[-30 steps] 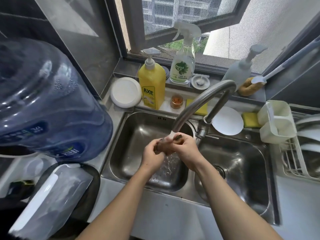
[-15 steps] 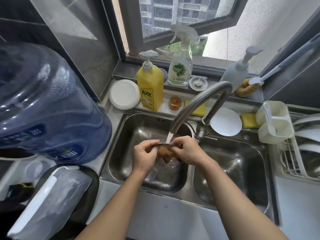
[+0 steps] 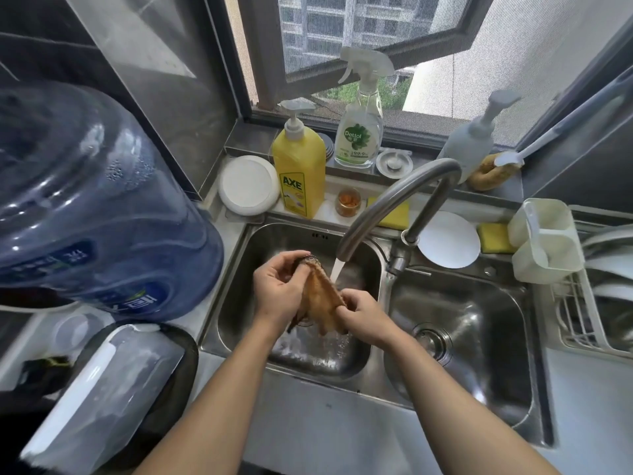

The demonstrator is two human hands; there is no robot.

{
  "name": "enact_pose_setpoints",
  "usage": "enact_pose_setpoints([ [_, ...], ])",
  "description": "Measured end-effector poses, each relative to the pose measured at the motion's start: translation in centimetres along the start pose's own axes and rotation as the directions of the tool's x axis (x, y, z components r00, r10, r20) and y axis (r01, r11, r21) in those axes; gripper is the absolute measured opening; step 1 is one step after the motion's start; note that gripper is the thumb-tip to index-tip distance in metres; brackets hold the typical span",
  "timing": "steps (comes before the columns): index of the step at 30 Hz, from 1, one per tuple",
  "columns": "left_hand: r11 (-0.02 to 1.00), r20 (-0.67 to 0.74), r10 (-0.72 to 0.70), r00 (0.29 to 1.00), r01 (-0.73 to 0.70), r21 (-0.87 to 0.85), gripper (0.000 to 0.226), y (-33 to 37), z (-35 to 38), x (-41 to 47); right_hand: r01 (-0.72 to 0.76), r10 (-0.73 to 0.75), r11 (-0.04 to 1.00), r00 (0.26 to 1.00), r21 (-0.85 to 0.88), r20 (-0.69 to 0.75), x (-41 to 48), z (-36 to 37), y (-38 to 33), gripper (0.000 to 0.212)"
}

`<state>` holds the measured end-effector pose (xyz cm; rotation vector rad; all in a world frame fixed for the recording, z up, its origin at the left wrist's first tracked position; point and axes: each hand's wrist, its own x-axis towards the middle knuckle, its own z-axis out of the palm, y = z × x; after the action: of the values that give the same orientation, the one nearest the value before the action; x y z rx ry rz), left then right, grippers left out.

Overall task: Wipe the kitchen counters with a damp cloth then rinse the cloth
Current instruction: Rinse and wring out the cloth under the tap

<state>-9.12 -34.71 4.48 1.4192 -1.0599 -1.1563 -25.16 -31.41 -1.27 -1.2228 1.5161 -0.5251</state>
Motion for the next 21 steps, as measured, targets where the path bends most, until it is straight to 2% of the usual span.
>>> enact_pose_setpoints([
  [3, 0.998, -0.093, 0.016, 0.996, -0.021, -0.063, 0.021, 0.6, -0.2, 0.5, -0.104, 0.104, 0.995, 0.994, -0.003, 0.043, 0.2, 0.3, 1.0, 0.016],
  [6, 0.995, -0.144, -0.019, 0.989, 0.005, -0.098, 0.019, 0.9, -0.7, 1.2, -0.132, 0.137, 0.989, 0.988, 0.069, -0.074, 0.1, 0.0, 1.6, 0.014],
  [8, 0.994, -0.173, -0.066, 0.983, 0.051, -0.092, 0.017, 0.4, -1.2, 1.5, -0.125, 0.172, 0.960, 0.970, 0.250, -0.174, -0.3, -0.4, 1.5, 0.016],
  [11, 0.990, -0.159, -0.135, 0.978, 0.140, 0.021, 0.018, -1.0, -1.5, 1.4, -0.039, 0.194, 0.849, 0.951, 0.526, -0.243, -0.6, -0.8, 0.8, 0.005],
  [13, 0.968, -0.142, -0.213, 0.967, 0.228, 0.100, 0.017, -2.1, -1.1, 0.9, 0.001, 0.176, 0.797, 0.956, 0.605, -0.233, -0.7, -0.9, -0.2, 0.003],
  [15, 0.926, -0.148, -0.351, 0.925, 0.366, 0.091, 0.010, -3.0, -0.5, 0.5, 0.006, 0.184, 0.743, 0.959, 0.670, -0.214, -0.7, -0.8, -1.3, 0.005],
  [18, 0.867, -0.082, -0.498, 0.863, 0.494, -0.067, 0.008, -3.6, 0.8, -0.5, -0.014, 0.191, 0.713, 0.966, 0.701, -0.174, -0.7, -0.7, -2.8, 0.008],
  [21, 0.873, 0.021, -0.478, 0.878, 0.478, -0.103, 0.003, -3.2, 2.2, -1.8, -0.021, 0.121, 0.804, 0.984, 0.594, -0.130, -1.1, -0.2, -3.8, 0.010],
])
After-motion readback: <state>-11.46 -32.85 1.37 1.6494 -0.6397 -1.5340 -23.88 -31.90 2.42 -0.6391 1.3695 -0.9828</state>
